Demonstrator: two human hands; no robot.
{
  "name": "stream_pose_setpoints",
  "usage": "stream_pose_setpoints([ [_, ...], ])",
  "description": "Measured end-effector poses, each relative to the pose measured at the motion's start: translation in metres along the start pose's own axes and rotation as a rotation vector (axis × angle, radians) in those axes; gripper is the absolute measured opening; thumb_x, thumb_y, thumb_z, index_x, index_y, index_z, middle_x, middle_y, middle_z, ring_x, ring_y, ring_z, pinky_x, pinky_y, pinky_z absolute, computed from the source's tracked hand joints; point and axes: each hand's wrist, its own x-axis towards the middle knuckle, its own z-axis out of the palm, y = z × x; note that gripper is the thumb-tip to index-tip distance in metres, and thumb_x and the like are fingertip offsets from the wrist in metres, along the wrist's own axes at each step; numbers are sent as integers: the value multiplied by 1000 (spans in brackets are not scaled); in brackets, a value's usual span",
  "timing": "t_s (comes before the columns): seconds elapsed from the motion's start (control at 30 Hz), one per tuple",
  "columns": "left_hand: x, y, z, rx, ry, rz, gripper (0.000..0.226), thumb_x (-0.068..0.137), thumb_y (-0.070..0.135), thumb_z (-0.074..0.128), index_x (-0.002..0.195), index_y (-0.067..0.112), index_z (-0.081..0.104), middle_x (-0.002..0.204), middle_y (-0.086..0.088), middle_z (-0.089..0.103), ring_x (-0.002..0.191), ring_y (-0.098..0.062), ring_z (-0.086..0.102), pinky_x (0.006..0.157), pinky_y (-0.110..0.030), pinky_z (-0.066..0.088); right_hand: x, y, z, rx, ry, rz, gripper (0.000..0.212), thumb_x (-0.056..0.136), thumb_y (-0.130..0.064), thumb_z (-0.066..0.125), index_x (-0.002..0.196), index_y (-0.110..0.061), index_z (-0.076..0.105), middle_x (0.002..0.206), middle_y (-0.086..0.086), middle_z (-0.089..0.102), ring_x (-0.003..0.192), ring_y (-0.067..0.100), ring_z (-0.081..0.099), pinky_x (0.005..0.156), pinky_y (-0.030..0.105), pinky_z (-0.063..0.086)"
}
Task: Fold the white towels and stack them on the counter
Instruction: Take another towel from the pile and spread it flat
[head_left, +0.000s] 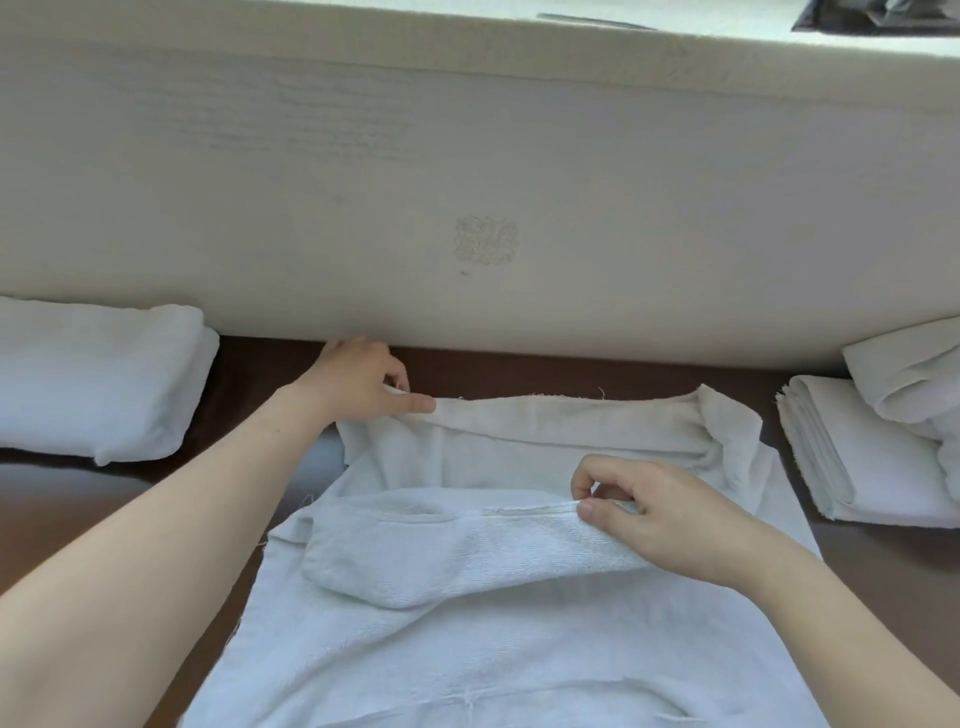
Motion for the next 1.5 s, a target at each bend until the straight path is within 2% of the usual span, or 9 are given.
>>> stream_pose_setpoints([
  [0.13,-10,-40,5,-283,-46,85,14,77,44,80,79,41,67,108,20,63,107,-7,55,93,-30,43,6,2,-1,-5,6,18,8,92,-46,52,95,-39,54,81,-14,63,74,10,56,73,36,50],
  [0.3,-16,-60,9,-547,-9,6,33,80,24,83,96,48,68,94,26,70,90,6,63,75,-8,44,11,1,-3,15,25,47,4,93,-42,55,94,-38,56,79,-15,64,73,16,55,72,37,48],
  [0.63,-9,-79,-1,-904,417,-171,12,93,28,68,82,31,73,87,8,74,81,-6,62,79,-26,46,20,-1,-11,5,32,95,6,92,-41,55,97,-37,56,65,-11,59,58,7,42,62,29,38],
  [0.7,-6,-79,-8,-844,417,-152,12,92,34,69,81,34,73,85,10,73,79,-5,61,75,-23,46,22,0,-12,6,31,110,6,93,-40,55,97,-36,56,62,-9,57,56,6,42,60,27,36],
  [0.87,-7,-87,-11,3,570,-28,25,90,52,63,86,30,72,85,9,71,83,-19,65,62,-30,43,29,1,-9,-31,45,133,6,93,-40,55,97,-36,56,59,-10,55,54,7,41,60,30,36],
  [1.07,-37,-82,6,-37,628,26,30,91,40,70,104,14,73,102,-2,72,98,-30,61,81,-41,50,35,-2,-3,-96,105,154,13,93,-49,51,100,-40,55,64,-17,58,57,6,47,63,36,45],
  [1.2,-76,-33,19,-479,268,148,44,88,68,46,102,34,70,105,23,66,98,-1,59,89,-29,47,42,-7,0,-109,176,128,7,95,-48,49,97,-42,52,73,-20,60,64,1,51,60,31,43],
  [1.33,-99,32,43,-578,-5,229,61,72,89,47,111,44,62,110,31,60,100,5,57,84,-16,45,46,-19,1,-80,305,39,8,94,-49,46,93,-43,50,74,-15,61,70,6,55,61,31,45],
  [1.5,-111,59,60,-414,131,193,29,88,53,62,71,33,51,67,11,55,69,-9,53,59,-28,37,48,-24,-5,-101,449,-37,11,94,-49,48,90,-39,49,58,-6,52,56,13,49,50,33,37],
])
